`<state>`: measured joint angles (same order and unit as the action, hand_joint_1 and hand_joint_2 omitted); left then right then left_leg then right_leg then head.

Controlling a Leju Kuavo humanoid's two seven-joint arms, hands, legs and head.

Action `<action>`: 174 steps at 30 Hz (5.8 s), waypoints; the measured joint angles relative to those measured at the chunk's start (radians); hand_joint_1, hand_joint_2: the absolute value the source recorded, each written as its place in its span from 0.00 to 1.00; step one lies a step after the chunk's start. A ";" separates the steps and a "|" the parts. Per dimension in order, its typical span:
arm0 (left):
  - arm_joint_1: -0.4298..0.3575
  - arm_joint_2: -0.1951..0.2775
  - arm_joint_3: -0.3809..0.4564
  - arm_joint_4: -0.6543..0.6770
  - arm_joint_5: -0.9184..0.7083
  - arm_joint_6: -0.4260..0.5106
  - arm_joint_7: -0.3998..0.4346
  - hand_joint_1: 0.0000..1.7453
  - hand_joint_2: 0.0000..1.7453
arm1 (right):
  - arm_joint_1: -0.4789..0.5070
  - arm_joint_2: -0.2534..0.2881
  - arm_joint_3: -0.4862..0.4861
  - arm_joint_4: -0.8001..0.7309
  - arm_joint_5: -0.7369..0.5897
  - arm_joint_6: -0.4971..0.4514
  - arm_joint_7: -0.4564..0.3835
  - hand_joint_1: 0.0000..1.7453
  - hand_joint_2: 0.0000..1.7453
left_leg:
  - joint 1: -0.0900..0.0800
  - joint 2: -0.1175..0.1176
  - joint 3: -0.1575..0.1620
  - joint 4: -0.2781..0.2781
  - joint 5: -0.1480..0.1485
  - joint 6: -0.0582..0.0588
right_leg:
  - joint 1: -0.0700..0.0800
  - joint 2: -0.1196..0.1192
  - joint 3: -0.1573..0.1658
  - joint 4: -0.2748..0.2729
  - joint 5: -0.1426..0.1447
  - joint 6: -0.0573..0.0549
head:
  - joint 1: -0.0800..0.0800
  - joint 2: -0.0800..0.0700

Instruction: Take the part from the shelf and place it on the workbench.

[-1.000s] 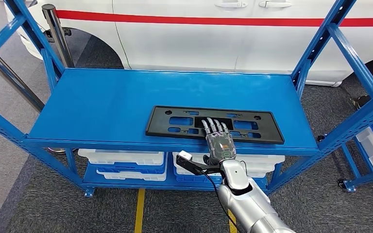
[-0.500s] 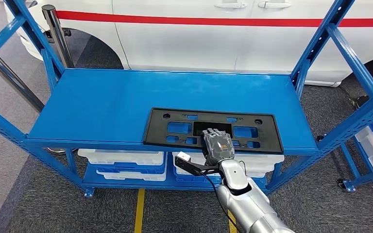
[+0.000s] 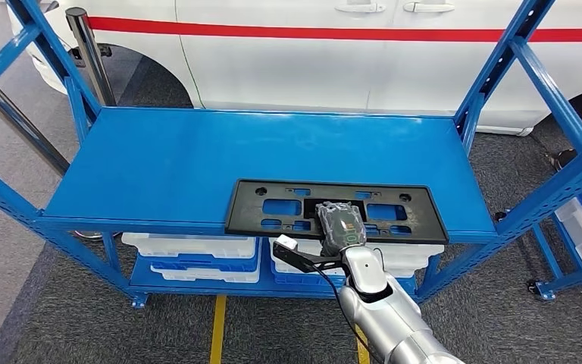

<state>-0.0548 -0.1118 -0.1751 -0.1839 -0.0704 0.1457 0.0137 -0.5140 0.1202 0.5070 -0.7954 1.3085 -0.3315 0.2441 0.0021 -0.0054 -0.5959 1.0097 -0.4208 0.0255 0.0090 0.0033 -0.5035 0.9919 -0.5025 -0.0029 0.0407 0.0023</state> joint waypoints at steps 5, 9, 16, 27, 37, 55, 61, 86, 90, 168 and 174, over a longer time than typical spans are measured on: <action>0.000 0.000 0.001 0.000 0.000 0.000 0.000 0.00 0.00 | 0.000 0.000 0.000 0.000 -0.001 0.001 0.000 0.92 1.00 | 0.000 0.000 0.000 0.000 0.000 0.000 | 0.000 0.000 0.000 0.000 0.000 0.000 | 0.000 0.000; 0.000 0.000 0.001 0.000 -0.006 0.000 -0.017 0.00 0.00 | 0.001 0.000 0.000 -0.001 -0.002 -0.006 -0.003 0.94 1.00 | 0.000 0.000 0.000 0.000 0.000 0.000 | 0.000 0.000 0.000 0.000 0.000 0.000 | 0.000 0.000; 0.000 0.000 0.001 0.000 -0.011 0.000 -0.052 0.00 0.00 | 0.008 -0.003 0.000 -0.006 -0.002 -0.019 -0.005 0.94 1.00 | 0.000 0.000 0.000 0.000 0.000 0.000 | 0.000 0.000 0.000 0.000 0.000 0.000 | 0.000 0.000; 0.000 0.000 0.001 0.000 -0.017 0.000 -0.065 0.00 0.00 | 0.010 -0.006 0.000 -0.010 0.000 -0.026 -0.007 0.93 1.00 | 0.000 0.000 0.000 0.000 0.000 0.000 | 0.000 0.000 0.000 0.000 0.000 0.000 | 0.000 0.000; 0.000 0.000 0.001 0.000 -0.016 0.000 -0.068 0.00 1.00 | 0.010 -0.007 0.000 -0.010 0.000 -0.028 -0.010 0.94 1.00 | 0.000 0.000 0.000 0.000 0.000 0.000 | 0.000 0.000 0.000 0.000 0.000 0.000 | 0.000 0.000; -0.004 0.000 0.002 0.000 -0.025 0.034 -0.064 0.00 1.00 | 0.028 -0.016 0.000 -0.023 0.010 -0.064 -0.037 0.93 1.00 | 0.000 0.000 0.000 0.000 0.000 0.000 | 0.000 0.000 0.000 0.000 0.000 0.000 | 0.000 0.000; -0.004 0.000 0.004 0.000 -0.045 0.014 -0.065 0.00 1.00 | 0.065 -0.039 0.025 -0.081 0.145 -0.266 -0.046 0.93 1.00 | 0.000 0.000 -0.002 0.000 0.000 0.000 | 0.000 0.000 -0.001 0.000 0.000 0.000 | 0.000 0.000; -0.014 0.000 0.004 0.000 -0.064 -0.021 -0.070 0.00 1.00 | 0.069 -0.155 0.210 -0.280 0.263 -0.359 0.027 0.93 1.00 | -0.006 0.000 -0.004 0.004 -0.004 0.005 | -0.007 0.000 -0.001 -0.001 -0.001 0.004 | 0.000 0.000; -0.016 -0.001 0.004 0.000 -0.065 -0.024 -0.069 0.00 1.00 | 0.073 -0.150 0.197 -0.275 0.253 -0.359 -0.034 0.93 1.00 | 0.001 0.002 0.000 -0.008 0.005 0.016 | -0.007 0.001 -0.006 0.016 -0.016 0.016 | 0.000 0.000; -0.036 -0.010 0.017 -0.001 -0.097 -0.024 -0.058 0.00 1.00 | 0.083 -0.097 0.034 -0.208 0.199 -0.354 -0.159 0.93 1.00 | 0.008 0.011 -0.104 0.070 -0.008 -0.044 | -0.019 -0.008 -0.060 0.028 0.033 -0.029 | -0.003 0.000; -0.038 -0.010 0.017 -0.001 -0.098 -0.024 -0.057 0.00 1.00 | 0.086 -0.095 0.033 -0.203 0.199 -0.354 -0.158 0.93 1.00 | 0.010 0.010 -0.074 0.264 -0.097 -0.051 | -0.013 -0.008 -0.159 0.037 0.107 -0.030 | -0.004 0.000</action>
<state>-0.0926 -0.1221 -0.1579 -0.1850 -0.1688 0.1221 -0.0428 -0.4284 0.0248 0.5405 -0.9988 1.5072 -0.6854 0.0866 0.0119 0.0051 -0.6699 1.2741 -0.5174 -0.0259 -0.0043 -0.0045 -0.6628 1.0286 -0.3951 -0.0334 0.0367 0.0023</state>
